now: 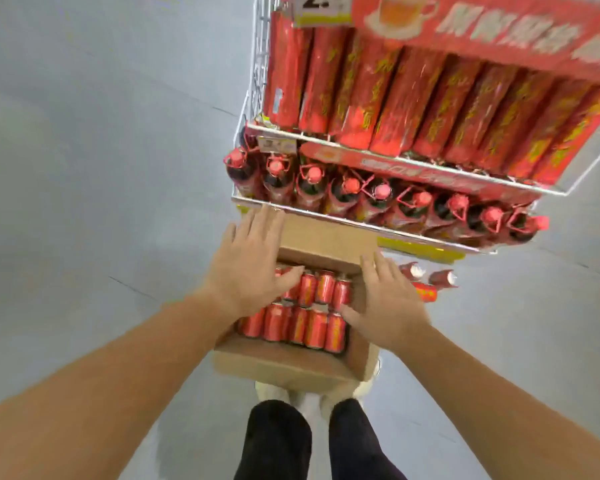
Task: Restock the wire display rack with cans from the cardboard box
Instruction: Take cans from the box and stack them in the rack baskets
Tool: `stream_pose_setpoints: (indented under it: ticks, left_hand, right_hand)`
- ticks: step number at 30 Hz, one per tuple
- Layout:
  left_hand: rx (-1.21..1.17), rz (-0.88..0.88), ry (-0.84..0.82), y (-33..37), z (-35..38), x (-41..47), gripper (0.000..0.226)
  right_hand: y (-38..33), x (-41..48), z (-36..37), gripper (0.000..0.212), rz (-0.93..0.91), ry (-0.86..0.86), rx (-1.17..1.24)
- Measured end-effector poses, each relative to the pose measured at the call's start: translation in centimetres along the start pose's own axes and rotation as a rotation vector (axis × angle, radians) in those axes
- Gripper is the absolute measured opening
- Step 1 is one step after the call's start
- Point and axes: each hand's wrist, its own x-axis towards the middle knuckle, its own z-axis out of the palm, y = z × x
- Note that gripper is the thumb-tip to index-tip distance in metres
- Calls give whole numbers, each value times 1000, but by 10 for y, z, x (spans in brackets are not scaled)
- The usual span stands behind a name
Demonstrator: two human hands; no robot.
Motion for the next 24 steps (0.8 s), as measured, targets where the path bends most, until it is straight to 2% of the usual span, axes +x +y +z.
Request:
stream_pose_setpoints:
  ticks: [3, 9, 15, 17, 21, 24]
  left_hand:
    - [-20, -23, -50, -9, 86, 9, 95]
    - [-161, -184, -257, -2, 245, 15, 100]
    - [-164, -169, -512, 4, 360, 28, 106]
    - [-203, -180, -580, 3, 391, 34, 99]
    - [-439, -358, -683, 8, 436, 46, 69]
    - [-581, -481, -722, 21, 462, 50, 53]
  right_hand:
    - [11, 31, 77, 94, 6, -77, 40]
    - [30, 80, 214, 97, 123, -205, 237]
    - [42, 116, 305, 95, 177, -354, 423]
    - [44, 126, 327, 89, 269, -379, 508]
    - [45, 143, 361, 62, 571, -371, 686]
    - [44, 154, 379, 48, 719, -380, 722]
